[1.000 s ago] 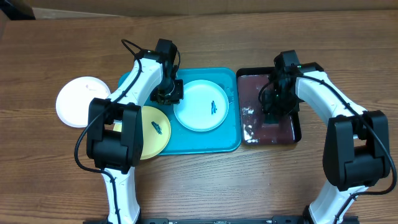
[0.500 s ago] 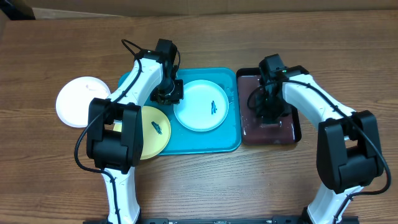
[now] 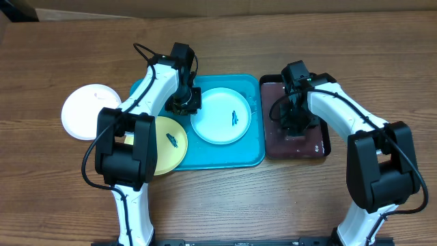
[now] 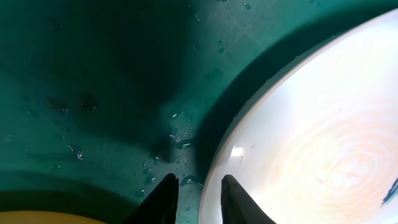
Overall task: Clean dirty plates on tray and stack at the side
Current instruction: 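Rub the sponge across the dark tray with the right gripper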
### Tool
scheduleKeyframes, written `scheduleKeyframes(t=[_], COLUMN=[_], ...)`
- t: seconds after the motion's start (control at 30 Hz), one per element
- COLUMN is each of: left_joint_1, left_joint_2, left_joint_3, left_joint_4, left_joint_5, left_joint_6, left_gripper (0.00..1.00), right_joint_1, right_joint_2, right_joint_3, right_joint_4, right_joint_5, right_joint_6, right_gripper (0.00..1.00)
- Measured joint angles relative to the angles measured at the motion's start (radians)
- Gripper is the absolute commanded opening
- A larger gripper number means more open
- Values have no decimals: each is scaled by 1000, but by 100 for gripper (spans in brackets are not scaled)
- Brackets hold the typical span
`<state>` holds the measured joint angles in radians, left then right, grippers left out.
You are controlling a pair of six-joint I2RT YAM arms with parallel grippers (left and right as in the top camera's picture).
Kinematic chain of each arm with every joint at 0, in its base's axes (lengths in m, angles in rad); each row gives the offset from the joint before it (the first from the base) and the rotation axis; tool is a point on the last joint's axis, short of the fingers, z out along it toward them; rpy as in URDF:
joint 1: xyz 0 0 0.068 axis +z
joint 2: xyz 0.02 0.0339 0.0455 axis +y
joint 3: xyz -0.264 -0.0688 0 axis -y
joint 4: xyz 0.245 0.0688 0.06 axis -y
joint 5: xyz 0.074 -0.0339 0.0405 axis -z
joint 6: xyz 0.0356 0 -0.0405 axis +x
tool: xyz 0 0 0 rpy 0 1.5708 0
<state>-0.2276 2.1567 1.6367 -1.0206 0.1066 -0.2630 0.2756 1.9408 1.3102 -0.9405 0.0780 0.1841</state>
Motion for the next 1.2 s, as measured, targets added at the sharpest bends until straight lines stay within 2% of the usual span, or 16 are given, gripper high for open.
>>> scheduleKeyframes(t=[0.07, 0.13, 0.2, 0.4, 0.57, 0.7, 0.93, 1.0, 1.03, 1.07, 1.2], left_joint_1=[0, 0, 0, 0, 0, 0, 0, 0, 0, 0, 1], left_joint_2=[0, 0, 0, 0, 0, 0, 0, 0, 0, 0, -3], left_joint_3=[0, 0, 0, 0, 0, 0, -8, -23, -33, -47, -50], left_joint_4=[0, 0, 0, 8, 27, 32, 44, 58, 67, 77, 77], left_joint_5=[0, 0, 0, -1, -8, -15, -23, -24, -25, -25, -12], left_joint_6=[0, 0, 0, 0, 0, 0, 0, -1, -3, -9, -17], left_gripper=[26, 26, 27, 30, 32, 31, 28, 23, 12, 8, 4], right_joint_1=[0, 0, 0, 0, 0, 0, 0, 0, 0, 0, 0], right_joint_2=[0, 0, 0, 0, -3, -24, -34, -34, -34, -34, -34], right_joint_3=[-9, -22, -29, -10, 84, 150, 163, 163, 163, 163, 163], right_joint_4=[14, 29, 37, -5, -72, -128, -161, -161, -161, -161, -162], right_joint_5=[1, 5, 8, 7, 6, 7, 7, 6, 6, 6, 6], right_joint_6=[5, 14, 16, 21, 21, 21, 21, 22, 21, 21, 21], right_gripper=[32, 15, 4, 4, 4, 4, 4, 4, 4, 4, 4])
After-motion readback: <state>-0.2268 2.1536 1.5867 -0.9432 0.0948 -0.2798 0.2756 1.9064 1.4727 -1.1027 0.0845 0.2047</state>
